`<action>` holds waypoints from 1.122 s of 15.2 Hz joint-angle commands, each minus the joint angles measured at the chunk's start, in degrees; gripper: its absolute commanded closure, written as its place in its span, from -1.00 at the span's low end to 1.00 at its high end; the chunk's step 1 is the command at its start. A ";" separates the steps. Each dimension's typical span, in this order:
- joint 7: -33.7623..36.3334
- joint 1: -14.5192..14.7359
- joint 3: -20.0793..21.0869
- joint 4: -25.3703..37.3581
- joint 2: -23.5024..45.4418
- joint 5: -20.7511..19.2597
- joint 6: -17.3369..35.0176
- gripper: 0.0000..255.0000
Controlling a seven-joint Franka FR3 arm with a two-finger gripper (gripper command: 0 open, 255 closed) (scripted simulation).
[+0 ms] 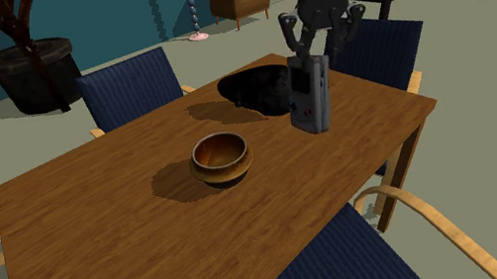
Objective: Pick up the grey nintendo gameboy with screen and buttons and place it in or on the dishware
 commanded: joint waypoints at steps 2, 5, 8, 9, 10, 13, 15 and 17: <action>3.32 1.94 1.36 -1.71 -2.19 0.29 -0.43 1.00; 6.71 3.91 2.81 -2.37 -3.70 0.50 -1.29 1.00; 10.22 5.95 4.32 -2.35 -4.72 0.62 -2.34 1.00; 11.42 6.65 4.84 -2.19 -4.94 0.63 -2.73 1.00; 12.63 7.37 5.35 -1.96 -5.11 0.63 -3.14 1.00; 16.36 9.57 6.92 -0.82 -5.26 0.51 -4.48 1.00; 18.82 11.03 7.97 0.27 -5.06 0.32 -5.43 1.00; 18.80 10.96 7.93 -1.43 -5.19 0.36 -3.84 1.00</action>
